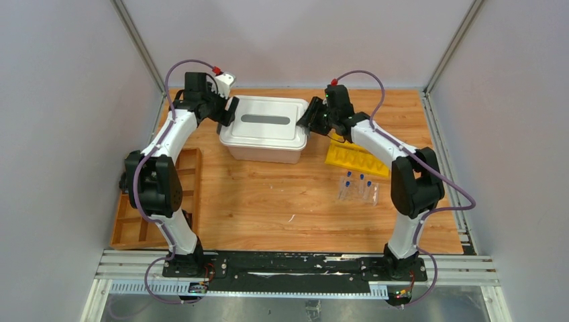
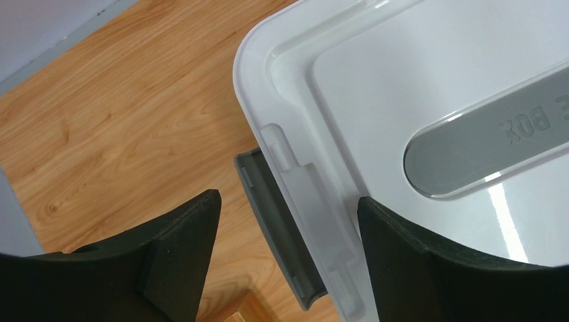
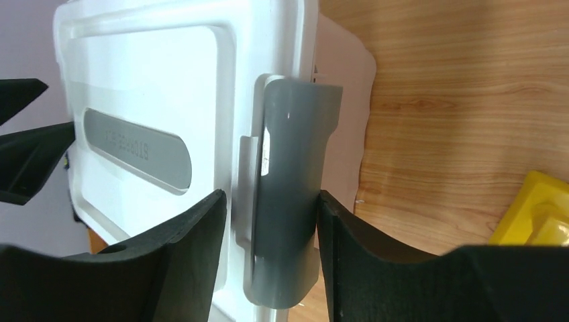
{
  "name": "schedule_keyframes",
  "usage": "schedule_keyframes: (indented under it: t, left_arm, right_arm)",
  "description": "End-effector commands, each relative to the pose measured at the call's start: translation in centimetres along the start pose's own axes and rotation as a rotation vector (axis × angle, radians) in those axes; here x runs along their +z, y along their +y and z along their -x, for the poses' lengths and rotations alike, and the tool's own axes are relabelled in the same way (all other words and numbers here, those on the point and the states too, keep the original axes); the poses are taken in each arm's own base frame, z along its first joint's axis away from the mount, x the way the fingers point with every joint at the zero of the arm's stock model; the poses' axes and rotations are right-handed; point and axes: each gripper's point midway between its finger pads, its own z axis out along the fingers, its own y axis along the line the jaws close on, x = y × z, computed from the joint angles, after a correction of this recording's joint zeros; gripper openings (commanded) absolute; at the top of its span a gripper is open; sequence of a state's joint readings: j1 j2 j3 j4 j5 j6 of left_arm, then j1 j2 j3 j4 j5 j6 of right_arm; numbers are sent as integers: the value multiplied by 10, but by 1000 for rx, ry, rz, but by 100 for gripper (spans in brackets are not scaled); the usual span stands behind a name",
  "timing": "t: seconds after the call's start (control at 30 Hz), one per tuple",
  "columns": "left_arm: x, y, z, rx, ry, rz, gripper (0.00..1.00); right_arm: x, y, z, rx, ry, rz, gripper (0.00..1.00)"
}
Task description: Organize the chemistry lab equipment
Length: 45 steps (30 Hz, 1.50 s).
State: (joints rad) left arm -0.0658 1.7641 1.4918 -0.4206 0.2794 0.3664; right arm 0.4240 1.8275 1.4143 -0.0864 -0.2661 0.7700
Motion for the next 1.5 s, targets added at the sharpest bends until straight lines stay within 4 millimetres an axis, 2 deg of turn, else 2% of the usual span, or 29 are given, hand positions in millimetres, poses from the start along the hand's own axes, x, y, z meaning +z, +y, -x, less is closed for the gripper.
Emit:
schedule_keyframes:
  t: [0.0,0.17,0.27,0.37,0.47,0.5,0.53,0.67,0.8,0.9,1.03,1.2,1.33,1.47]
  left_arm:
    - [-10,-14,8,15,-11,-54,80]
    - [-11,-15,10,16,-17,-56,80]
    - [-15,-10,17,2,-14,-44,82]
    - [-25,0,24,-48,0,-33,90]
    - [-38,15,34,-128,-20,-34,98]
    - [-46,30,32,-186,-35,-28,99]
    - [-51,32,33,-231,-52,-52,100]
    - [-61,22,25,-332,-74,-142,100]
    - [-47,6,0,-393,-45,-200,100]
    - [-33,2,-13,-465,-17,-237,100]
    - [-26,1,-10,-623,-85,-346,100]
    - [-22,-11,-12,-668,-132,-415,100]
    - [-17,-20,-24,-684,-110,-445,100]
    - [-18,-33,-26,-675,-110,-480,100]
  right_arm:
    - [3,6,-11,-103,17,-94,55]
    - [5,0,-14,-169,13,-198,52]
    - [0,-7,-8,-208,-22,-272,45]
    - [-7,-12,0,-229,-58,-318,36]
    - [-12,-14,5,-247,-73,-336,33]
    - [-12,-13,5,-251,-76,-336,33]
    - [-13,-12,6,-254,-79,-338,33]
    - [-17,-9,15,-275,-102,-345,35]
    - [-18,0,21,-308,-107,-322,36]
    - [-17,8,23,-329,-97,-290,37]
    - [-12,8,17,-350,-63,-270,37]
    - [-5,2,8,-355,-28,-273,37]
    - [0,-6,1,-350,-1,-289,37]
    - [0,-11,-2,-341,7,-302,38]
